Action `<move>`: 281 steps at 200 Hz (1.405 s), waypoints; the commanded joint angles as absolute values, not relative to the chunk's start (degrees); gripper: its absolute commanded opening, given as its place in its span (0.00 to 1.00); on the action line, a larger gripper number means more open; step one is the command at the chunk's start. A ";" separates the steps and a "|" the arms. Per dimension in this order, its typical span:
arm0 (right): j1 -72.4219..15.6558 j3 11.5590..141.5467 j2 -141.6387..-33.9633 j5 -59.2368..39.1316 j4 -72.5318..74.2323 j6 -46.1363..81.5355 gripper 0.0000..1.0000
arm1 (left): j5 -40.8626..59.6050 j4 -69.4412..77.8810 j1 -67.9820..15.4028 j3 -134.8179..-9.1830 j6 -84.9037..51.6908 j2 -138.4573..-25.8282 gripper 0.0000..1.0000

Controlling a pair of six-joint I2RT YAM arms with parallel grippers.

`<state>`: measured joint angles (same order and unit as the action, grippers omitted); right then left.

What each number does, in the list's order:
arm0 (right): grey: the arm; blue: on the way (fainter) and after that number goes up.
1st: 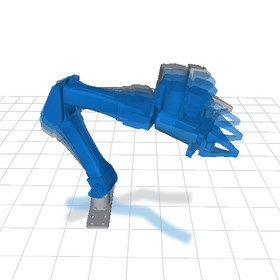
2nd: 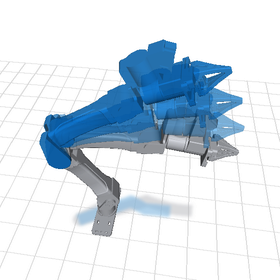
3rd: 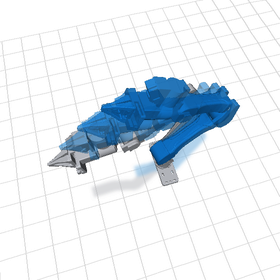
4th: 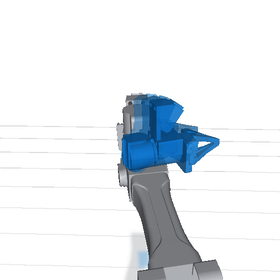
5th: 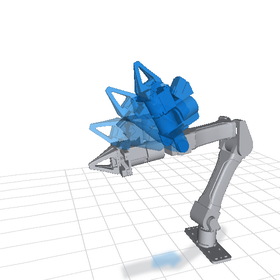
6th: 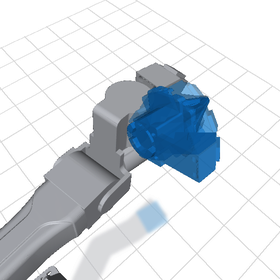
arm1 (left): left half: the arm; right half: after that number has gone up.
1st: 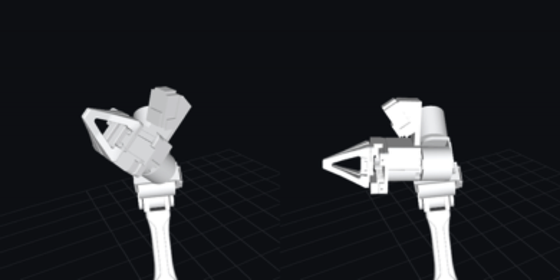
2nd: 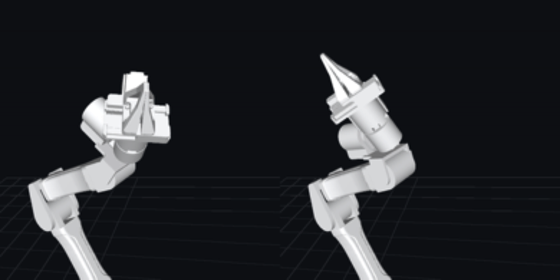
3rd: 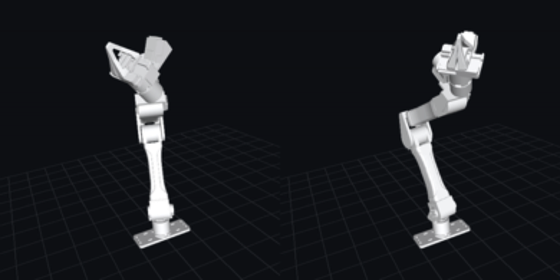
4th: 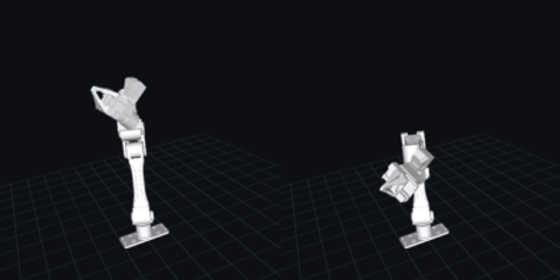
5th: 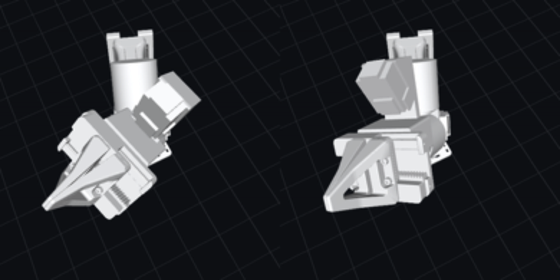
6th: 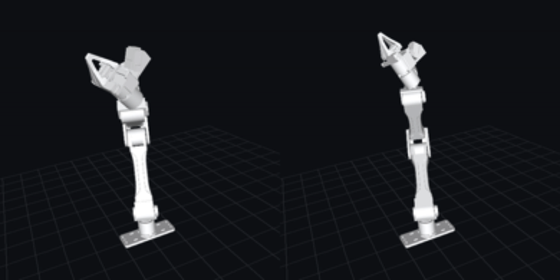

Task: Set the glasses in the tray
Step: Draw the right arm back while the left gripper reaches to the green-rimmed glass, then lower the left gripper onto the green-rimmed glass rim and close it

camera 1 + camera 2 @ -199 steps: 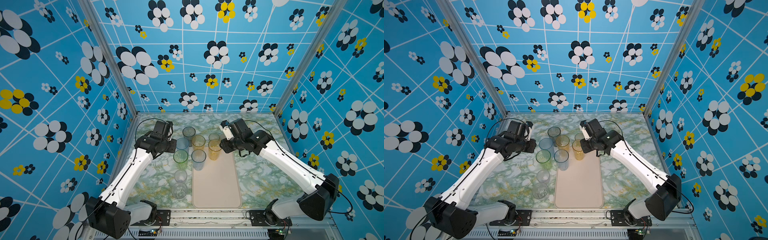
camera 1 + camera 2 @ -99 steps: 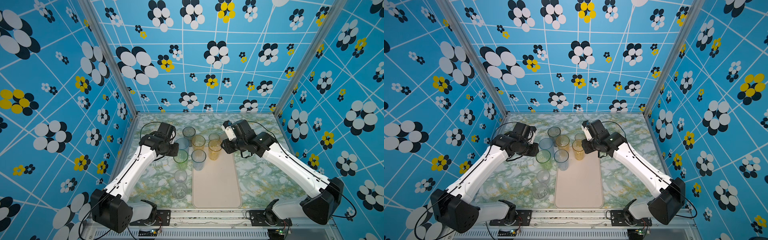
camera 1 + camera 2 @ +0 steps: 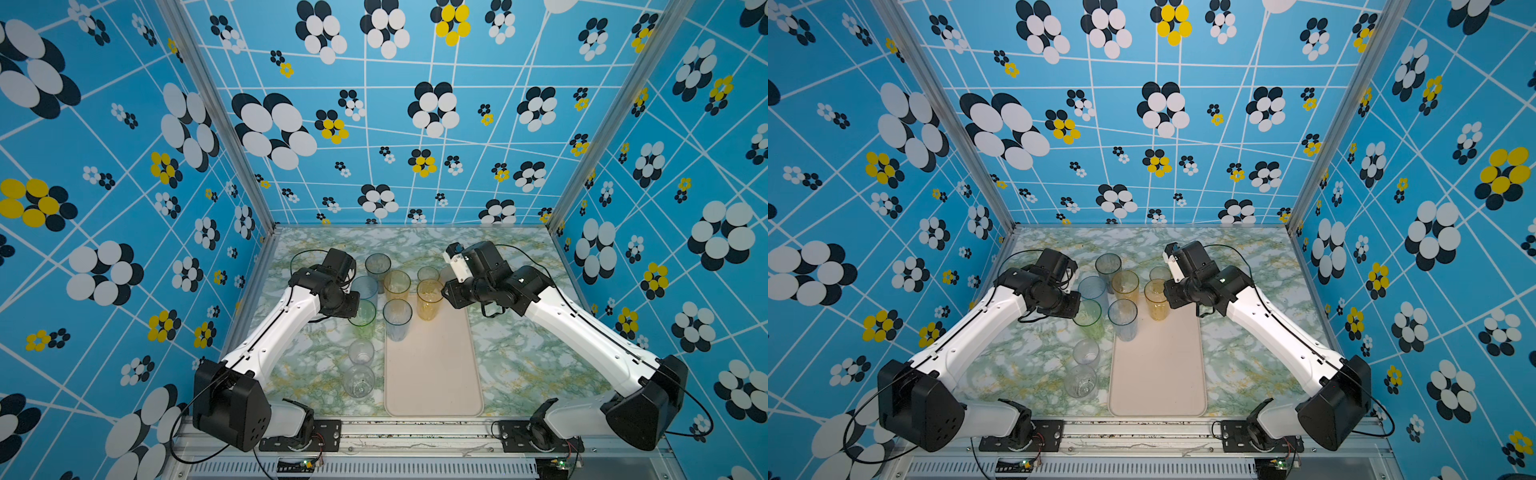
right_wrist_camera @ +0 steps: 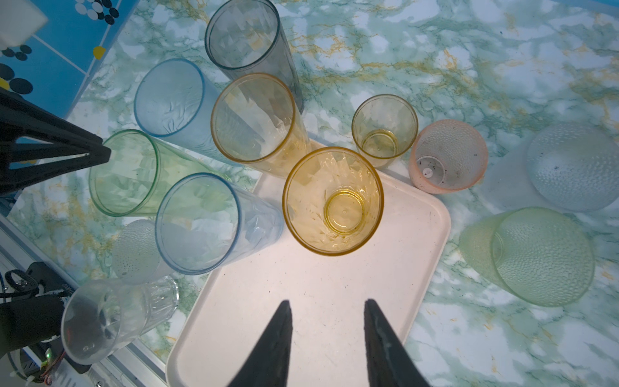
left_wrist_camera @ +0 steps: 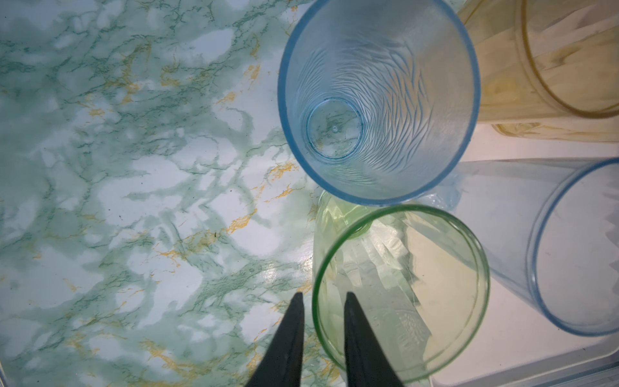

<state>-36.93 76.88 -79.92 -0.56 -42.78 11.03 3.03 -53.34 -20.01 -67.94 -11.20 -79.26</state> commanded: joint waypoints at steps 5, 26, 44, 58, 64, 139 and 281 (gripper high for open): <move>-36.49 75.80 -78.57 -0.75 -42.28 11.51 0.38 | 2.21 -53.53 -20.39 -67.50 -11.25 -80.57 0.22; -36.56 75.37 -78.47 -0.71 -42.10 11.51 0.38 | 1.96 -53.44 -20.52 -67.48 -11.09 -80.94 0.22; -36.56 75.41 -78.52 -0.74 -42.01 11.51 0.38 | 1.65 -53.53 -20.57 -67.54 -10.99 -81.25 0.21; -36.56 75.39 -78.65 -0.76 -41.92 11.51 0.38 | 1.40 -53.61 -20.74 -67.58 -10.92 -81.39 0.21; -36.56 75.42 -78.66 -0.76 -41.92 11.51 0.38 | 1.28 -53.69 -20.75 -67.65 -10.91 -81.47 0.21; -36.56 74.89 -78.50 -0.62 -41.58 11.60 0.38 | 0.00 -54.25 -21.28 -68.16 -10.58 -82.09 0.16; -36.56 72.91 -77.52 -0.71 -40.35 12.22 0.39 | -3.06 -54.42 -22.15 -69.55 -10.72 -79.16 0.06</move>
<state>-36.93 73.63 -78.59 -0.54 -41.06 11.44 -1.15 -53.74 -21.61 -67.99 -10.96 -81.19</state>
